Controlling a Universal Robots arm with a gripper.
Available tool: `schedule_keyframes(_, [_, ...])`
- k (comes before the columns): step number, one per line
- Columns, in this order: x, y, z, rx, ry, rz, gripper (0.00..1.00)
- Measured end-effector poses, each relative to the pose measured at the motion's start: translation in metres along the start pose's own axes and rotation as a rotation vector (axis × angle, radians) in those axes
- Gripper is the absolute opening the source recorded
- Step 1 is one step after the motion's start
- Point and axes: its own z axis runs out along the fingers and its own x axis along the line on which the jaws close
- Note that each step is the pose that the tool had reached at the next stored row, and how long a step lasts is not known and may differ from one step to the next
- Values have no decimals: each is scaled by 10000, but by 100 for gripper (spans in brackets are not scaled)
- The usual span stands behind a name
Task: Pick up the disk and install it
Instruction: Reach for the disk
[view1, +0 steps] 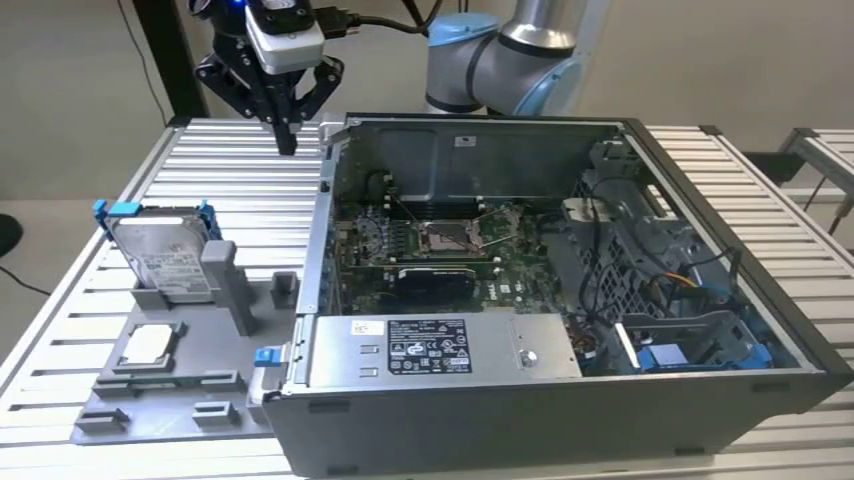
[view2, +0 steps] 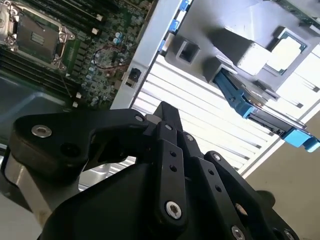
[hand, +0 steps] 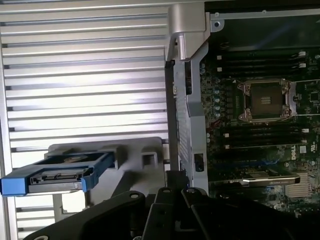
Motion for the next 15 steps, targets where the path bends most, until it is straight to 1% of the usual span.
schedule_keyframes(11, [4,0,0,0,0,0,0])
schedule_keyframes(15, [60,-4,-1,-1,0,0,0])
